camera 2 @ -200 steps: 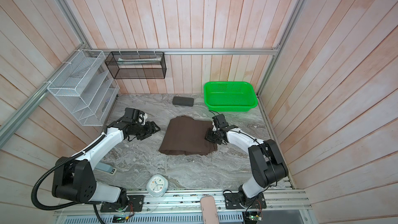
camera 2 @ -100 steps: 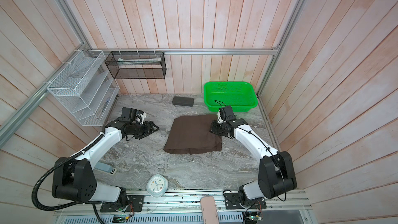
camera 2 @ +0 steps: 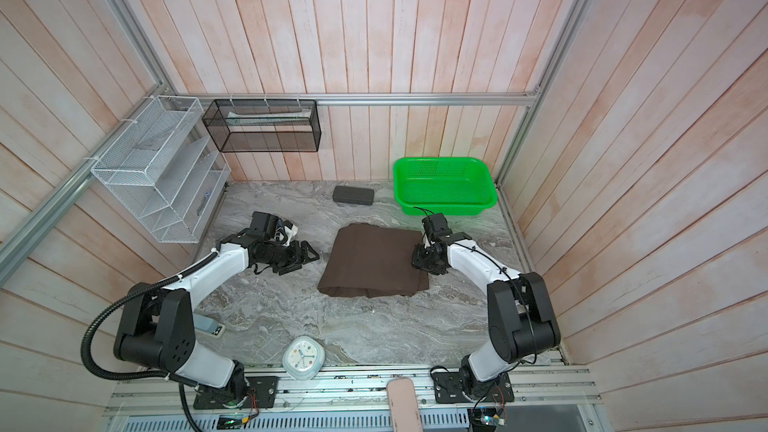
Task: Fold and stack the trousers
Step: 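Grasp the bundle's near corner with the left gripper while the right holds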
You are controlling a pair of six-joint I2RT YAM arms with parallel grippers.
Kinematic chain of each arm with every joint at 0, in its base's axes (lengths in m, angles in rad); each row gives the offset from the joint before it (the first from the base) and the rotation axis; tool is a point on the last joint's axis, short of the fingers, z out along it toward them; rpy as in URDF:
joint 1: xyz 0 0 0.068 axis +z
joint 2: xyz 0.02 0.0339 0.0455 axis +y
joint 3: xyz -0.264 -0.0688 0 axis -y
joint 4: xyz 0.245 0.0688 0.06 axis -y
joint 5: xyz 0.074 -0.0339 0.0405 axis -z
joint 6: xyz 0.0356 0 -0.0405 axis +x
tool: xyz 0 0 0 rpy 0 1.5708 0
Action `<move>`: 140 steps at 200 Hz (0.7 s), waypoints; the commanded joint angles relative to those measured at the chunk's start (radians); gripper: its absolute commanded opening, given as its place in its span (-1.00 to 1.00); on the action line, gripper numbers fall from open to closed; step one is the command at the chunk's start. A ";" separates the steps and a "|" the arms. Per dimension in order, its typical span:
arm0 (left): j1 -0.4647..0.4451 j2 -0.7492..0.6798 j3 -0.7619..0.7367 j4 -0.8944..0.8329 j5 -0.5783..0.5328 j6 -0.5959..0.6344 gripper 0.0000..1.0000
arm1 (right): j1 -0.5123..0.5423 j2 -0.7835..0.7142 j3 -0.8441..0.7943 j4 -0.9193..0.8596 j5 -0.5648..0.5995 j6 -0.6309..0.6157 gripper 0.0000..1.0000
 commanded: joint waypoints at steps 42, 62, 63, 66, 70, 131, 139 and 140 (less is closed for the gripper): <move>-0.001 0.165 0.008 0.154 0.203 0.015 0.61 | -0.022 0.064 -0.051 0.034 -0.023 -0.007 -0.15; -0.001 0.213 0.015 0.174 0.261 0.030 0.62 | -0.026 0.074 -0.061 0.052 -0.032 -0.008 -0.16; -0.002 0.216 0.016 0.175 0.264 0.031 0.62 | -0.026 0.074 -0.062 0.053 -0.032 -0.008 -0.16; -0.002 0.223 0.018 0.177 0.275 0.033 0.62 | -0.027 0.077 -0.064 0.055 -0.035 -0.008 -0.16; -0.001 0.233 0.018 0.180 0.287 0.035 0.61 | -0.028 0.080 -0.066 0.060 -0.038 -0.010 -0.16; -0.003 0.341 0.033 0.269 0.415 0.007 0.61 | -0.040 0.111 -0.089 0.111 -0.091 -0.010 -0.17; -0.006 0.353 0.035 0.275 0.426 0.005 0.61 | -0.040 0.113 -0.090 0.117 -0.099 -0.011 -0.17; -0.006 0.354 0.036 0.275 0.427 0.005 0.61 | -0.040 0.113 -0.091 0.118 -0.099 -0.011 -0.17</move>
